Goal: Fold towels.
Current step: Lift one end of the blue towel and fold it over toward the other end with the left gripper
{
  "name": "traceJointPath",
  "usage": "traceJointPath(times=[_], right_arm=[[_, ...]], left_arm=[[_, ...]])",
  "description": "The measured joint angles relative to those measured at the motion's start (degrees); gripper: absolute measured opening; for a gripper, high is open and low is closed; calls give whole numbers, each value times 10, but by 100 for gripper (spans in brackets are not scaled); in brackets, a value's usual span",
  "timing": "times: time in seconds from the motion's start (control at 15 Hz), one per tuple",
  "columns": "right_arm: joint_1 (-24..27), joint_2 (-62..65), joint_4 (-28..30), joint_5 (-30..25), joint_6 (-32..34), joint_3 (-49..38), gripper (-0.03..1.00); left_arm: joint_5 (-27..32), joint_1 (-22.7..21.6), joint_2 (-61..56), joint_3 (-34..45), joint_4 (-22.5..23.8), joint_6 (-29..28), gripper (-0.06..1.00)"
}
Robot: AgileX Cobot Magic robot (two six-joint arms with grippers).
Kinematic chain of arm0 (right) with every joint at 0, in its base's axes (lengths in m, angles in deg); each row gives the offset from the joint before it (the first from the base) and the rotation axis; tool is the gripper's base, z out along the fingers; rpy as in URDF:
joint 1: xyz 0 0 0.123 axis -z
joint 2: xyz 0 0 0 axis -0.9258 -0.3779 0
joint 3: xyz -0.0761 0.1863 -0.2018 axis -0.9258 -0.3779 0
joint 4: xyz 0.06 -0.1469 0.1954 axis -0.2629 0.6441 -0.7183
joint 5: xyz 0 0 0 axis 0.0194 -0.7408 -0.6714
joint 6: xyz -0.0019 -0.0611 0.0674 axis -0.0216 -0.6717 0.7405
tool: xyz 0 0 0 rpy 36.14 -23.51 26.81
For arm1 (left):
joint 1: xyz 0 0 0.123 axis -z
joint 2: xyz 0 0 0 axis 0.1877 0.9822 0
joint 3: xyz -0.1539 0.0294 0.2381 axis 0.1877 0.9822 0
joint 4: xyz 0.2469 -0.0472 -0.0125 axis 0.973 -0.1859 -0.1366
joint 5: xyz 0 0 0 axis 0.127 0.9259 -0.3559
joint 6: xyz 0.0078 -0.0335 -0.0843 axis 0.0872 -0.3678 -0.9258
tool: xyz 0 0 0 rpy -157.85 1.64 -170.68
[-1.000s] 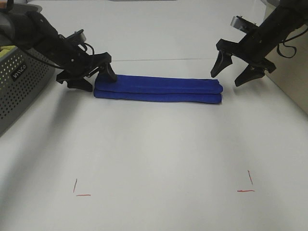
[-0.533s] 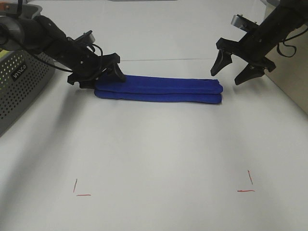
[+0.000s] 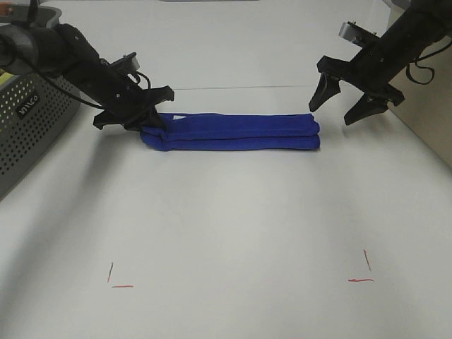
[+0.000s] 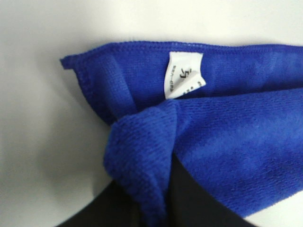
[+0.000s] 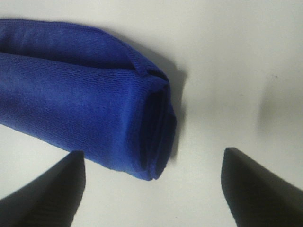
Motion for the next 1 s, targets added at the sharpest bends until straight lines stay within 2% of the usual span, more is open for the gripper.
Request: traceJointPath(times=[0.2, 0.33, 0.4, 0.53, 0.6, 0.8, 1.0], right_arm=[[0, 0, -1, -1, 0, 0, 74], [0, 0, -2, -5, 0, 0, 74], [0, 0, -2, -5, 0, 0, 74], [0, 0, -2, -10, 0, 0, 74], [0, 0, -2, -14, 0, 0, 74], [0, 0, -2, -15, 0, 0, 75], [0, 0, -2, -15, 0, 0, 75]], left_arm=[[84, 1, -25, -49, 136, -82, 8], [146, 1, -42, -101, 178, -112, 8], [146, 1, -42, -101, 178, -112, 8], [204, 18, -46, -171, 186, -142, 8], [214, 55, -46, -199, 182, -170, 8], [160, 109, -37, -203, 145, -211, 8], [101, 140, -11, -203, 106, -214, 8]])
